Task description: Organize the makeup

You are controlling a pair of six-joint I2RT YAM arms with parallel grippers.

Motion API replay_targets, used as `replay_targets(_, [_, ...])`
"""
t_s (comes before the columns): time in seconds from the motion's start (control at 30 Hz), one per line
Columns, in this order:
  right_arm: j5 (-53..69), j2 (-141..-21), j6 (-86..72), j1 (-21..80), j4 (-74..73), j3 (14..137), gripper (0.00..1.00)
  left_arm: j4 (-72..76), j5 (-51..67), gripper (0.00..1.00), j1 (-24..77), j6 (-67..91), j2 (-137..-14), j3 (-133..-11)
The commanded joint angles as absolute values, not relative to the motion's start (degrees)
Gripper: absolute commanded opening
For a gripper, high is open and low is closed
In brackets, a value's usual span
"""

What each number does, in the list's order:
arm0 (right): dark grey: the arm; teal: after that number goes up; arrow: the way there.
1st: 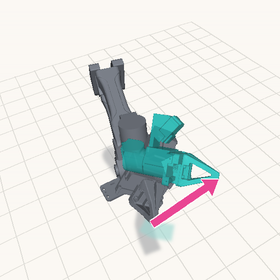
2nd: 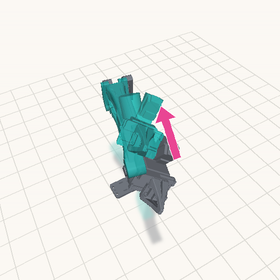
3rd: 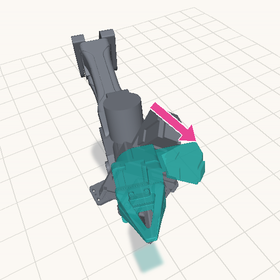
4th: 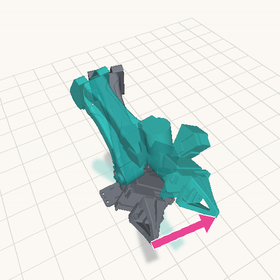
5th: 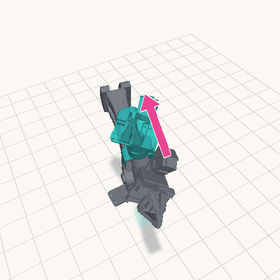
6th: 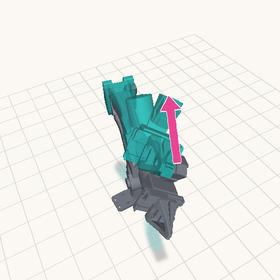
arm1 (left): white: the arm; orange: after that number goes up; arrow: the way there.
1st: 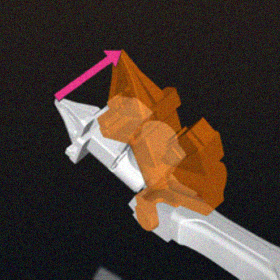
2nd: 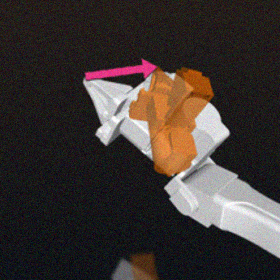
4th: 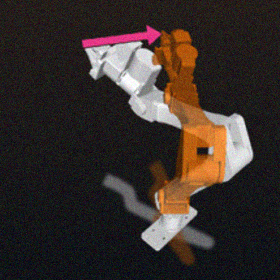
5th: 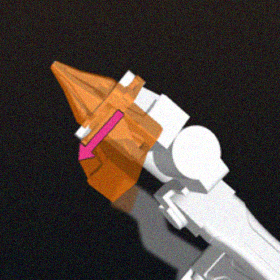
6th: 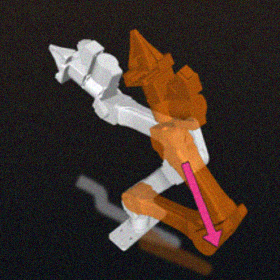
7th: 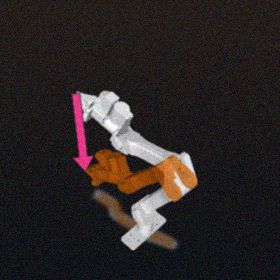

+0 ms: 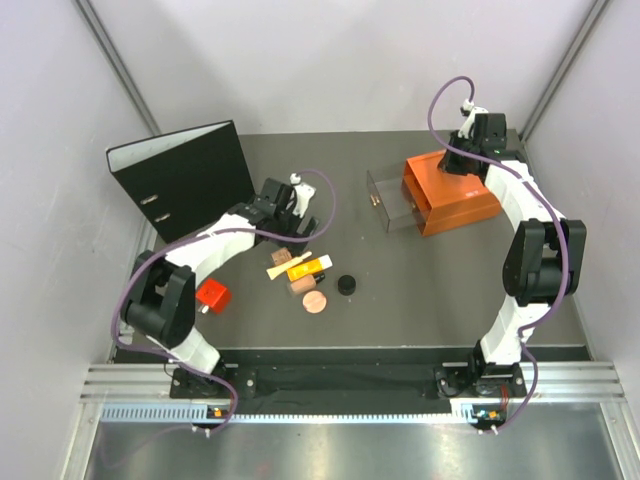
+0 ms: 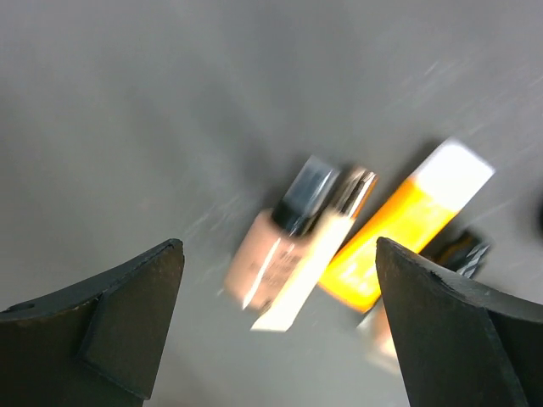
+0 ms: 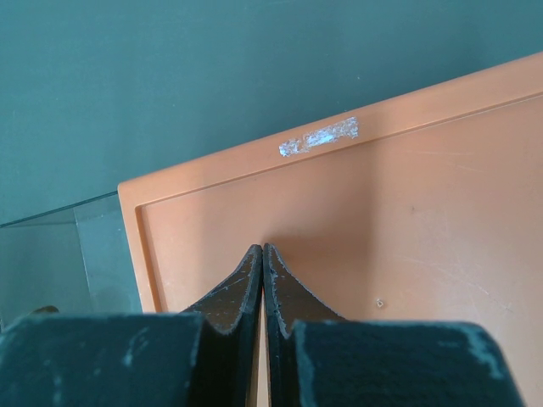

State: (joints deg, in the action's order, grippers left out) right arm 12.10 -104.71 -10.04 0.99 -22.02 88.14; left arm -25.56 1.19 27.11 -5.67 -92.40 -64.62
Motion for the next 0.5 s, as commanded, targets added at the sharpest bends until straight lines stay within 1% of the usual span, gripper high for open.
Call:
replay_targets(0.0, [12.1, -106.7, -9.0, 0.8, -28.0, 85.8, 0.0, -26.8, -3.2, 0.99, 26.3, -10.5, -87.0, -61.5])
replay_targets(0.07, [12.4, -106.8, -9.1, 0.8, -27.9, 85.8, 0.0, -26.8, -2.2, 0.98, 25.7, -11.4, -86.4, -60.2])
replay_targets(0.17, [12.6, -107.0, -9.1, 0.9, -27.9, 85.8, 0.0, -26.5, -1.7, 0.95, 25.2, -11.5, -86.2, -59.2])
replay_targets(0.2, [12.6, -107.0, -9.1, 0.8, -27.9, 85.8, 0.0, -26.3, -1.6, 0.86, 25.1, -11.3, -86.5, -59.0])
replay_targets(0.23, [12.6, -107.0, -9.1, 0.8, -27.9, 85.9, 0.0, -26.0, -1.4, 0.81, 25.0, -11.1, -86.7, -58.6])
replay_targets(0.33, [12.4, -107.0, -9.1, 0.8, -28.0, 85.9, 0.0, -24.4, -0.4, 0.74, 24.6, -10.9, -87.7, -58.2])
replay_targets(0.4, [12.4, -107.0, -9.1, 0.7, -28.1, 86.0, 0.0, -24.3, -0.3, 0.65, 24.2, -11.2, -89.2, -58.6])
replay_targets(0.43, [12.3, -106.7, -9.1, 0.8, -28.0, 86.0, 0.0, -24.3, -0.3, 0.62, 24.0, -11.2, -89.6, -58.9])
replay_targets(0.47, [12.3, -106.9, -9.1, 0.8, -27.9, 85.8, 0.0, -24.4, 1.7, 0.63, 23.6, -11.4, -90.3, -59.1])
